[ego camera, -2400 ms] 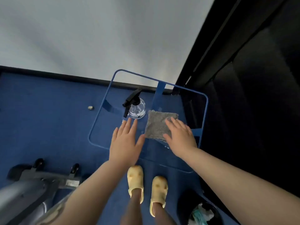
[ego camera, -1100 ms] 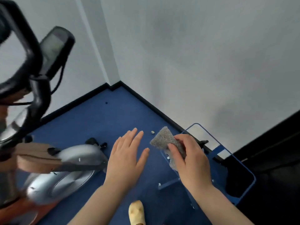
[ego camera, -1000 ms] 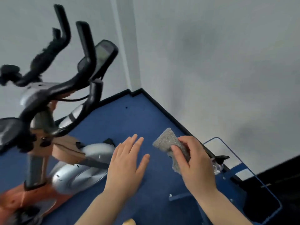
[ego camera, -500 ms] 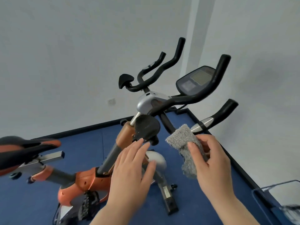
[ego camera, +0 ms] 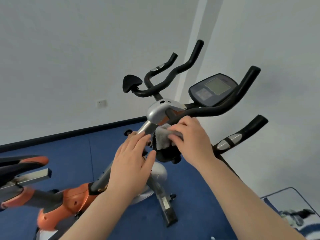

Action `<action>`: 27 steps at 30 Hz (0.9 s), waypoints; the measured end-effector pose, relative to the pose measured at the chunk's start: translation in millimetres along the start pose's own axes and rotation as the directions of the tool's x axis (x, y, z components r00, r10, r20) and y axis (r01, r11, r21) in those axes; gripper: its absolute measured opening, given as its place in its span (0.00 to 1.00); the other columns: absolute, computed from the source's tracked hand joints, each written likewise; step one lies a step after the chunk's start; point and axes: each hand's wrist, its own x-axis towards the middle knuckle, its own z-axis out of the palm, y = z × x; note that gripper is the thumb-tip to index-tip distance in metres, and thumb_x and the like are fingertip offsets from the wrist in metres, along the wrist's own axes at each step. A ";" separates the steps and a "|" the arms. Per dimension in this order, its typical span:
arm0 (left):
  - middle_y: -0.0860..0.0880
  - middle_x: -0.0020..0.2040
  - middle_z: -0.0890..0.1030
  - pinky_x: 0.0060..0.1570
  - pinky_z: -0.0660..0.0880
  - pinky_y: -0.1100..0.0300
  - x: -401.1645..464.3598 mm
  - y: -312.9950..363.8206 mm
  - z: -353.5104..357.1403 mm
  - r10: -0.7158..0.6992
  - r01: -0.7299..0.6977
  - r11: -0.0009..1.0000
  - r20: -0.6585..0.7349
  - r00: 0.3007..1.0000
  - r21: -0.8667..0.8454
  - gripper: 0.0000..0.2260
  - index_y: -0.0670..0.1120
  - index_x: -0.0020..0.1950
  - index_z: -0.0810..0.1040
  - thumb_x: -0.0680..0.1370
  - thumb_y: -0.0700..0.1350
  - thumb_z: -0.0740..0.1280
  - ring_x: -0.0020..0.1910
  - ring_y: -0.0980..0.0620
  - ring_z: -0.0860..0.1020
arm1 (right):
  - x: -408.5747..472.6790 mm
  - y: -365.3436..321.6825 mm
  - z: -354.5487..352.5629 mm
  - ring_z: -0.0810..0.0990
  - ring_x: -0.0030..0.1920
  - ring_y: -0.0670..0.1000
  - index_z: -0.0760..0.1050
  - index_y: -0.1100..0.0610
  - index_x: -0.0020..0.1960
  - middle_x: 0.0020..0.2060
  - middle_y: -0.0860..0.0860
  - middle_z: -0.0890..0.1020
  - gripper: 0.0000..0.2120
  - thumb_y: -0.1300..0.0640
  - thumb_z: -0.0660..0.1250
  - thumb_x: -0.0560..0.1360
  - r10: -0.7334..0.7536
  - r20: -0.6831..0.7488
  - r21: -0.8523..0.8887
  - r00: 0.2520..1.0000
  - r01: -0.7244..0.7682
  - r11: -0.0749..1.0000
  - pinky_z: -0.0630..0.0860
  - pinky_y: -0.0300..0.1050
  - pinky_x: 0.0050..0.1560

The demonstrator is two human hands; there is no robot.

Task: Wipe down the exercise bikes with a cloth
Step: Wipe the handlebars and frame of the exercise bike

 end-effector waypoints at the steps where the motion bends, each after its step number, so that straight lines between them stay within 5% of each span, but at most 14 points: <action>1: 0.57 0.71 0.68 0.70 0.61 0.52 2.8 -2.0 2.5 0.001 -0.001 1.000 0.006 1.000 0.003 0.22 0.54 0.69 0.69 0.76 0.56 0.54 0.71 0.55 0.64 | 5.7 -1.3 7.3 0.72 0.51 0.49 0.81 0.53 0.53 0.47 0.48 0.75 0.11 0.51 0.69 0.73 -0.017 0.069 0.010 0.997 0.017 1.000 0.74 0.47 0.48; 7: 0.57 0.68 0.72 0.66 0.67 0.50 18.1 -12.9 22.6 0.006 -0.001 0.994 0.048 0.999 -0.108 0.21 0.53 0.68 0.70 0.77 0.54 0.52 0.67 0.55 0.69 | -4.1 13.7 11.1 0.71 0.46 0.49 0.84 0.50 0.46 0.39 0.47 0.76 0.06 0.50 0.73 0.70 -0.034 0.117 0.022 0.993 0.031 0.999 0.73 0.46 0.43; 11: 0.68 0.58 0.73 0.48 0.70 0.74 20.4 -20.3 30.5 -0.184 0.225 0.855 0.134 0.974 -0.468 0.17 0.63 0.66 0.70 0.78 0.54 0.57 0.54 0.70 0.73 | -13.9 10.9 9.8 0.73 0.42 0.50 0.85 0.54 0.45 0.36 0.48 0.78 0.06 0.54 0.74 0.70 -0.015 0.002 -0.026 1.000 0.015 1.000 0.72 0.45 0.40; 13: 0.70 0.52 0.76 0.42 0.70 0.77 25.5 -26.4 33.5 -0.228 0.277 0.770 0.157 0.961 -0.575 0.15 0.62 0.65 0.72 0.79 0.49 0.60 0.47 0.72 0.75 | -3.4 -2.0 22.5 0.75 0.45 0.53 0.84 0.55 0.49 0.41 0.49 0.80 0.07 0.55 0.71 0.72 0.023 -0.040 -0.077 0.999 -0.026 0.997 0.73 0.49 0.45; 16: 0.69 0.50 0.78 0.45 0.71 0.77 35.9 -30.4 34.1 -0.179 0.237 0.729 0.156 0.971 -0.642 0.14 0.56 0.64 0.75 0.80 0.45 0.59 0.47 0.70 0.76 | 4.4 -18.4 36.1 0.75 0.48 0.51 0.81 0.53 0.52 0.46 0.47 0.81 0.08 0.54 0.67 0.75 0.086 -0.049 -0.120 0.995 -0.091 0.989 0.72 0.49 0.49; 21: 0.71 0.53 0.77 0.52 0.69 0.77 46.6 -34.6 26.7 -0.044 0.172 0.699 0.198 0.979 -0.695 0.15 0.52 0.64 0.76 0.80 0.43 0.59 0.56 0.69 0.74 | -7.5 -17.2 13.4 0.72 0.44 0.48 0.81 0.48 0.45 0.40 0.44 0.81 0.05 0.50 0.67 0.74 0.024 0.274 -0.127 0.961 0.012 0.992 0.68 0.46 0.44; 25: 0.72 0.51 0.77 0.51 0.68 0.78 58.2 -48.8 16.6 0.042 0.163 0.672 0.257 0.965 -0.723 0.14 0.52 0.62 0.77 0.81 0.43 0.58 0.56 0.70 0.74 | 7.6 -31.4 18.6 0.74 0.48 0.48 0.80 0.51 0.49 0.44 0.45 0.80 0.07 0.51 0.68 0.73 0.169 0.041 -0.076 0.985 -0.166 0.983 0.72 0.45 0.47; 27: 0.73 0.49 0.77 0.49 0.67 0.80 62.2 -53.0 15.2 0.083 0.145 0.668 0.267 0.960 -0.730 0.14 0.50 0.63 0.78 0.81 0.42 0.58 0.54 0.72 0.73 | 5.3 -43.1 34.4 0.74 0.50 0.48 0.79 0.50 0.51 0.47 0.44 0.81 0.07 0.51 0.67 0.74 0.162 0.076 -0.152 0.984 -0.149 0.977 0.69 0.44 0.48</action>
